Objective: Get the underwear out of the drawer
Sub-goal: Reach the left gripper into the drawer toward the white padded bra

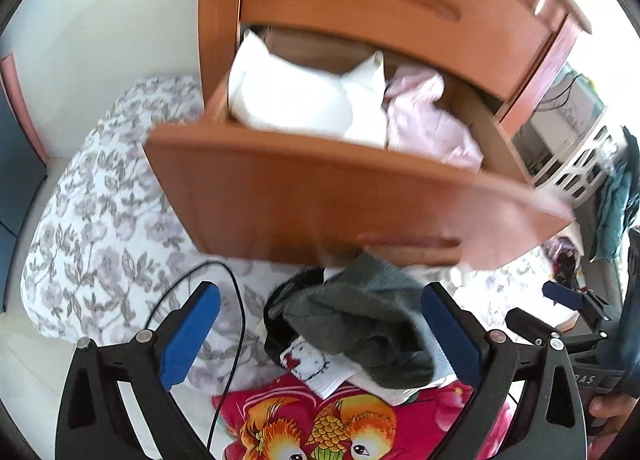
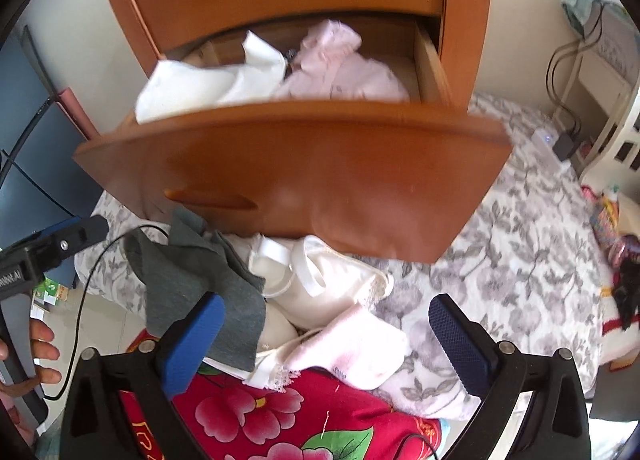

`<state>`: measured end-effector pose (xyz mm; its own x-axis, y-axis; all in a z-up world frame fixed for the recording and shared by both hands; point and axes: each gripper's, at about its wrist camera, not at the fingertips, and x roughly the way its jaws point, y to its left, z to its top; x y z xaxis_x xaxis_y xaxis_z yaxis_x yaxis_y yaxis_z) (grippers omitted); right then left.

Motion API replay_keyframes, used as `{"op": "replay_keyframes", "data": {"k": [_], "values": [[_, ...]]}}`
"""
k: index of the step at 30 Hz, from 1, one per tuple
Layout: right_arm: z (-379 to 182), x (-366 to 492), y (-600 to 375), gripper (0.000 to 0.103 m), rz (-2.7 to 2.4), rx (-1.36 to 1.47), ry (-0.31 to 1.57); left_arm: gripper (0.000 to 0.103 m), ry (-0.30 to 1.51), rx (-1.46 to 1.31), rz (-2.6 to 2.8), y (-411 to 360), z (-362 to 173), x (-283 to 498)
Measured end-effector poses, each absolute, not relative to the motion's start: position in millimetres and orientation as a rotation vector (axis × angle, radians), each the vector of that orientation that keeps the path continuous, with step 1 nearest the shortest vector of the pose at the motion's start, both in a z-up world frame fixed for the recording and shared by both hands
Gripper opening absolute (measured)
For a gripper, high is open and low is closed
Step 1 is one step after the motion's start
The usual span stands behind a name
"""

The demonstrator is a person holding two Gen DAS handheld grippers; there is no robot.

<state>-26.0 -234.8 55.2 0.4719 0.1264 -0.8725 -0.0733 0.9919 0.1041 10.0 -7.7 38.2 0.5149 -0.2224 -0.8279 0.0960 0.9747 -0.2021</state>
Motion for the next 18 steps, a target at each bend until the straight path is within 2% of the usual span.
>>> {"op": "replay_keyframes", "data": {"k": [12,18], "values": [[147.5,-22.9,-227.5,0.103,0.182,0.007,0.804,0.101,0.721,-0.152,-0.209,6.8,135.0,38.5],[175.8,-0.2,-228.9,0.103,0.172,-0.042,0.756,0.101,0.658,-0.113,-0.195,3.3,166.9,63.0]]}}
